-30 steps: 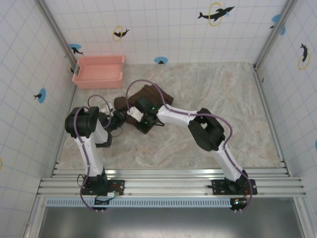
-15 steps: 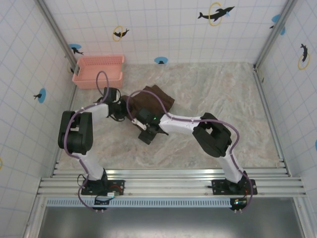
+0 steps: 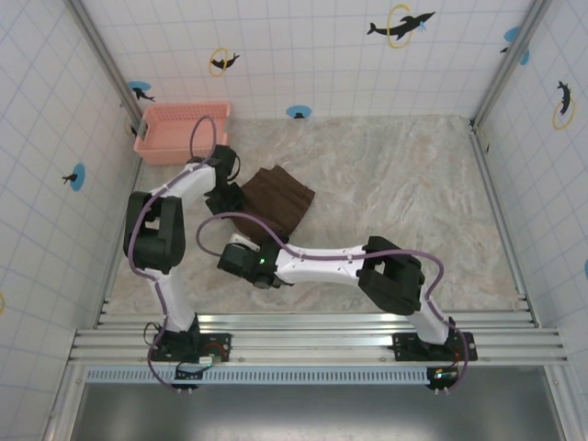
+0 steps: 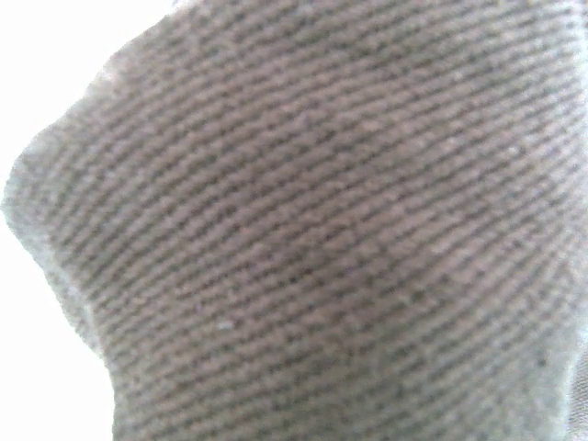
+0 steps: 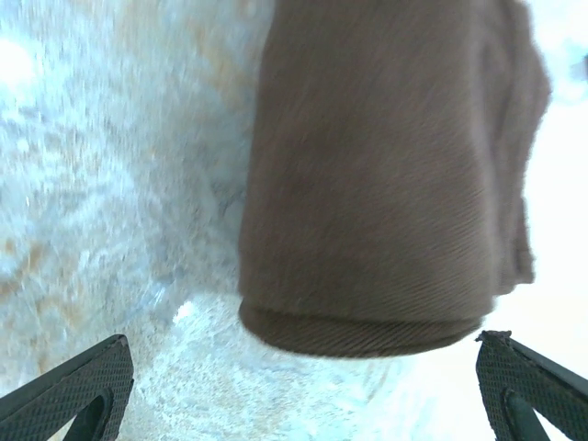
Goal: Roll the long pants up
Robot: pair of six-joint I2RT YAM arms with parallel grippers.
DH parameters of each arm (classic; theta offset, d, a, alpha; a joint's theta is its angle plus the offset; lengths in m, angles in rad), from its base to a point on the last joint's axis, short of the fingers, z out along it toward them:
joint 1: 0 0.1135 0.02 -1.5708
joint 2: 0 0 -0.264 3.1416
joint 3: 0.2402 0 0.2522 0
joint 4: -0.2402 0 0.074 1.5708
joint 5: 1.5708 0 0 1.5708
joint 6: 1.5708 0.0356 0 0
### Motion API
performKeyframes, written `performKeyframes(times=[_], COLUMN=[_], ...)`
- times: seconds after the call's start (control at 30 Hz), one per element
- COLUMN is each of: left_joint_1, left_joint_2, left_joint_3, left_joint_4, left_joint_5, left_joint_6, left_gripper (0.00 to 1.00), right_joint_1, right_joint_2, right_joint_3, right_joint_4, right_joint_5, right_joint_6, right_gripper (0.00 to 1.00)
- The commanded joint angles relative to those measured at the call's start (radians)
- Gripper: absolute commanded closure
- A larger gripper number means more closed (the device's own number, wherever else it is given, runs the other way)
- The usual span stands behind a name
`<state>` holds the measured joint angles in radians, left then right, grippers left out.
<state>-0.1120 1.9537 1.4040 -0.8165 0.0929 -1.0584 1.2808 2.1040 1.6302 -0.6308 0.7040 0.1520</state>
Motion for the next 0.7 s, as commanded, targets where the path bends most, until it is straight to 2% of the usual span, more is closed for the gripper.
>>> performKeyframes(times=[0.0, 0.23, 0.53, 0.67], left_joint_1=[-0.006, -0.010, -0.011, -0.008], left_joint_2=[0.090, 0.156, 0.172, 0.174], left_joint_3=[0.008, 0.024, 0.028, 0.033], left_joint_4=[-0.300, -0.331, -0.329, -0.329], left_joint_5=[-0.069, -0.069, -0.080, -0.082], left_joint_6=[-0.059, -0.079, -0.073, -0.067], left_gripper=[1.00, 1.00, 1.00, 1.00], right_joint_1=[0.014, 0.008, -0.029, -0.040], right_joint_2=[0.047, 0.174, 0.246, 0.282], right_joint_3=[0.094, 0.208, 0.226, 0.251], right_joint_4=[-0.029, -0.080, -0.086, -0.089], right_joint_5=[0.108, 0.123, 0.101, 0.152], right_joint_6=[-0.022, -0.057, -0.061, -0.096], right_gripper=[0.01, 0.01, 0.01, 0.01])
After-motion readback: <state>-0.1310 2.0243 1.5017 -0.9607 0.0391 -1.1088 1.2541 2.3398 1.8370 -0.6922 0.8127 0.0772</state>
